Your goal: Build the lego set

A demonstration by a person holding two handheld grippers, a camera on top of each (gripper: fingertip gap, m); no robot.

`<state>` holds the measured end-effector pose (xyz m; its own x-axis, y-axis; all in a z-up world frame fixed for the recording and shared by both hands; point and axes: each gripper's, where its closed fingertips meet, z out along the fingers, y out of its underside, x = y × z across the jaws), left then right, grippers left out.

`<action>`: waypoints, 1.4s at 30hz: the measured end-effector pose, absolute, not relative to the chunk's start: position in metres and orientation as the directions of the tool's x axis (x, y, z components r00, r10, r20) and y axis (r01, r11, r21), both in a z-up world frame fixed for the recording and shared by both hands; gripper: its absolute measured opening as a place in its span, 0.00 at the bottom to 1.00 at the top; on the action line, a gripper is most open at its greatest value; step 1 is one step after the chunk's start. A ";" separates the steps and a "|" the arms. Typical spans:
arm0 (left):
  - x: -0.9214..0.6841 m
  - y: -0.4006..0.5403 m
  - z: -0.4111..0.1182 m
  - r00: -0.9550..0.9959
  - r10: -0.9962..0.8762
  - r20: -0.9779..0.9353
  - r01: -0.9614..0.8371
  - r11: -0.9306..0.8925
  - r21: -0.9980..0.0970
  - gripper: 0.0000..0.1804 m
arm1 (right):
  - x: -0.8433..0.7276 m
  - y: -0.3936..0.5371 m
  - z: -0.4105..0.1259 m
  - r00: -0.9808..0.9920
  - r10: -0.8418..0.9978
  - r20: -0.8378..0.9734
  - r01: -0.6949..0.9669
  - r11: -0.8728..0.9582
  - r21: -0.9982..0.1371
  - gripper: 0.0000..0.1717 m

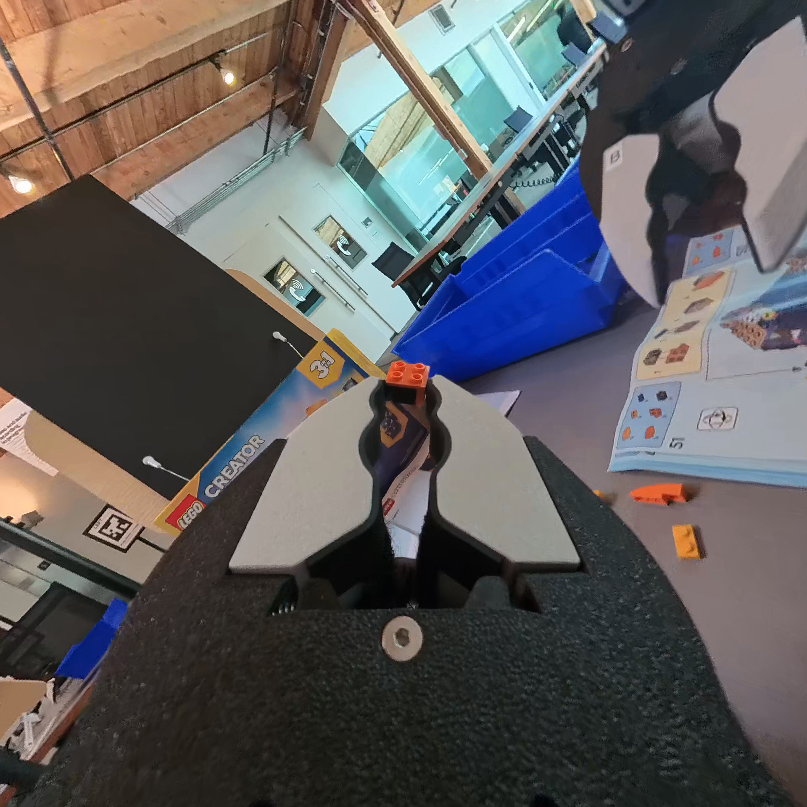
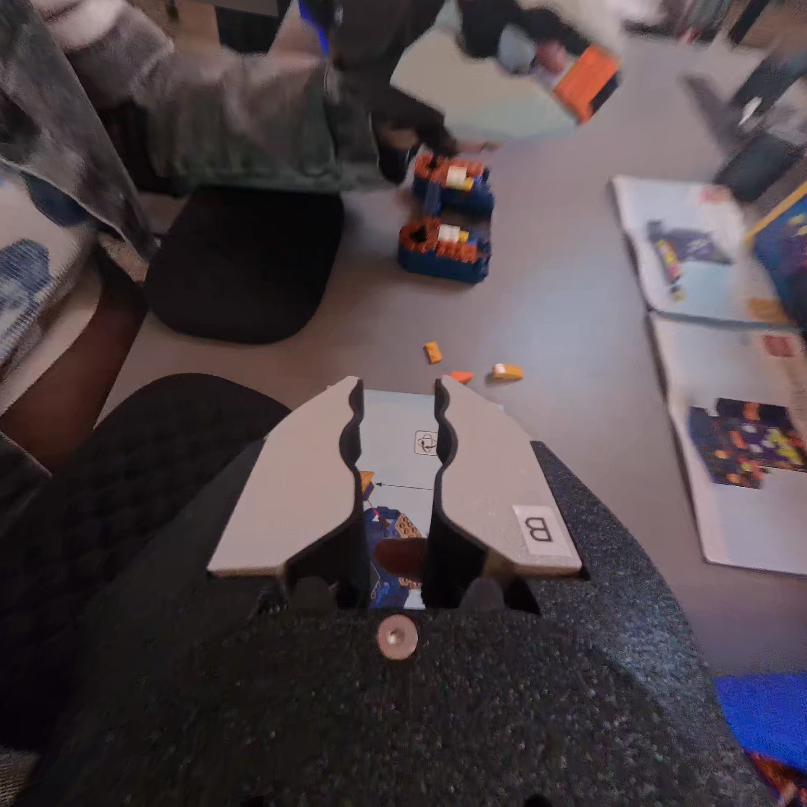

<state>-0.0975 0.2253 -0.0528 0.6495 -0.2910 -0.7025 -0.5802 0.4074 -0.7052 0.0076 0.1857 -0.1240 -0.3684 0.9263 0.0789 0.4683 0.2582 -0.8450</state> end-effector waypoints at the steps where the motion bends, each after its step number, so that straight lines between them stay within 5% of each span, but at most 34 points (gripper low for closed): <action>1: -0.099 0.226 -0.055 0.637 -0.290 -0.714 -0.593 0.408 -0.694 0.09 | 0.001 0.183 -0.134 -0.388 0.920 0.056 0.514 0.266 -0.815 0.15; 3: -0.099 0.224 -0.058 0.612 -0.311 -0.727 -0.596 0.422 -0.683 0.09 | -0.011 0.174 -0.151 -0.458 0.888 0.032 0.581 0.327 -0.745 0.08; 8: -0.101 0.217 -0.050 0.595 -0.298 -0.747 -0.594 0.463 -0.658 0.09 | -0.048 0.175 -0.181 -0.586 0.807 0.077 0.630 0.514 -0.582 0.08; 18: -0.105 0.208 -0.030 0.674 -0.294 -0.678 -0.480 0.522 -0.704 0.09 | -0.071 0.190 -0.213 -0.593 0.801 0.080 0.683 0.554 -0.476 0.04; 27: -0.111 0.160 0.021 0.667 -0.691 -0.281 0.294 0.589 -0.753 0.09 | -0.071 0.172 -0.191 -0.450 0.888 0.091 0.631 0.389 -0.671 0.04; 31: -0.115 0.153 0.026 0.612 -0.758 -0.226 0.414 0.551 -0.724 0.09 | -0.072 0.168 -0.150 -0.318 0.947 0.039 0.502 0.203 -0.841 0.04; 34: -0.109 0.166 0.016 0.676 -0.681 -0.281 0.261 0.578 -0.773 0.09 | -0.068 0.176 -0.102 -0.219 0.972 -0.089 0.297 -0.021 -0.955 0.04; 36: -0.102 0.188 -0.003 0.758 -0.492 -0.429 -0.071 0.592 -0.803 0.09 | -0.060 0.185 -0.068 -0.196 0.960 -0.199 0.117 -0.179 -0.977 0.04; 39: -0.095 0.214 -0.033 0.656 -0.165 -0.737 -0.584 0.507 -0.634 0.09 | -0.050 0.200 -0.044 -0.160 0.938 -0.307 -0.057 -0.319 -0.946 0.04; 42: -0.082 0.222 -0.049 0.479 -0.014 -0.878 -0.795 0.418 -0.441 0.09 | -0.049 0.212 -0.047 -0.074 0.949 -0.308 -0.096 -0.314 -0.945 0.04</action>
